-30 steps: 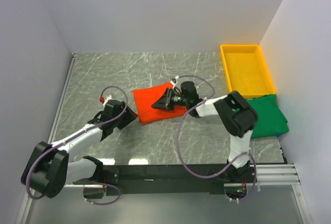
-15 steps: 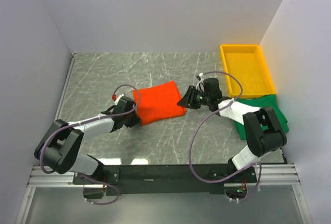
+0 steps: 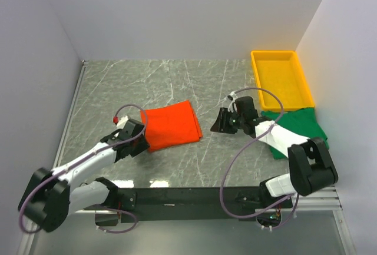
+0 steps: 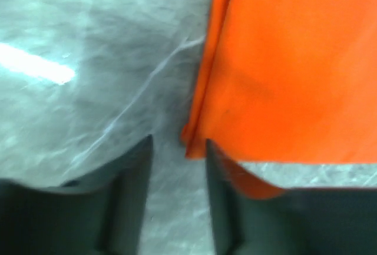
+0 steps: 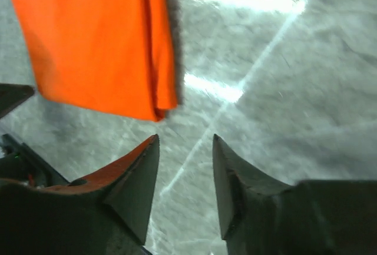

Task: Fold and stack the t-shirts
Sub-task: Smooth out wrinkles on the folded tshirt, then neatly place the folded tshirt to the piles

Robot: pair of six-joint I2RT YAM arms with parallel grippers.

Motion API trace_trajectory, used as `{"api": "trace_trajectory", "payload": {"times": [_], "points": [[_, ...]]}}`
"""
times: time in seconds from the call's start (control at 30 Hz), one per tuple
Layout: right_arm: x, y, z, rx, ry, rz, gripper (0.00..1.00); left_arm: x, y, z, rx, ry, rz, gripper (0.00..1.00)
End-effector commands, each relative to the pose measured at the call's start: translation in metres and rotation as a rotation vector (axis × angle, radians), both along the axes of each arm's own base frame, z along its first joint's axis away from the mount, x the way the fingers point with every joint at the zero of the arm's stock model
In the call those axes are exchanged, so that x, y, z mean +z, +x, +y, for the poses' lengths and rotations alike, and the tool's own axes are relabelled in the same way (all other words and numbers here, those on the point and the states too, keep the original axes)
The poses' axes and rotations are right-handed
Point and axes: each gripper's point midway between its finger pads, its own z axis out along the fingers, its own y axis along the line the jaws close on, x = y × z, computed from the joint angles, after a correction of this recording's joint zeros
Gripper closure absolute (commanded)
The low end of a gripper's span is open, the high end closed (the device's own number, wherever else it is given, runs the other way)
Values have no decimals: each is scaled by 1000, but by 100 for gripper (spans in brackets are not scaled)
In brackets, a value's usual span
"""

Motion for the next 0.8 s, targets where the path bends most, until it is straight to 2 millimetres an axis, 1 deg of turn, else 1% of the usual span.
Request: {"api": "trace_trajectory", "payload": {"times": [0.0,0.03,0.07,0.1,0.13,0.17,0.2,0.23,0.27,0.3,0.33,0.37,0.4,0.43,0.47,0.5,0.53,0.57,0.6,0.63,0.67,0.7,0.73,0.77], "points": [[3,-9,-22,-44,-90,-29,50,15,-13,20,20,73,-19,45],[5,-11,-25,-52,-99,-38,47,28,-12,20,14,63,-48,36],[6,-12,-29,-65,-114,-45,45,34,-13,18,-7,65,-63,34],[12,-11,-36,-94,-133,-78,43,40,-12,16,-13,63,-79,32],[13,-13,-41,-113,-148,-82,38,53,-8,11,-26,50,-112,25],[15,-13,-45,-136,-156,-90,34,57,-10,4,-61,49,-119,19],[21,-14,-50,-156,-155,-108,31,61,-9,-1,-88,51,-126,16],[22,-14,-54,-172,-161,-113,27,73,-4,-9,-108,41,-148,16],[24,-13,-59,-187,-160,-114,27,72,-6,-21,-155,54,-140,20],[27,-14,-62,-189,-164,-114,27,76,-4,-29,-185,66,-150,21],[27,-15,-64,-192,-169,-109,26,80,3,-39,-202,92,-157,24],[28,-15,-67,-203,-170,-103,26,83,0,-55,-258,106,-163,26],[29,-16,-68,-209,-164,-97,26,84,2,-64,-290,128,-168,27],[30,-17,-68,-215,-154,-91,26,87,8,-81,-323,153,-167,30],[31,-17,-68,-226,-145,-88,26,88,5,-98,-383,172,-179,32],[31,-18,-71,-240,-146,-89,26,89,7,-109,-428,200,-188,34],[31,-20,-72,-248,-153,-86,26,89,13,-126,-446,228,-182,35],[29,-19,-77,-277,-168,-84,26,90,13,-138,-473,258,-201,40],[30,-20,-80,-286,-173,-88,26,90,16,-147,-505,287,-211,41],[29,-21,-81,-290,-177,-88,26,89,23,-163,-519,309,-215,43],[29,-22,-83,-297,-180,-88,26,87,23,-173,-560,342,-226,44],[28,-24,-85,-306,-182,-89,26,95,27,-188,-581,339,-248,45],[29,-24,-87,-315,-183,-94,26,80,28,-194,-606,384,-222,48],[28,-25,-89,-324,-187,-97,26,77,26,-200,-625,406,-218,50]]}}
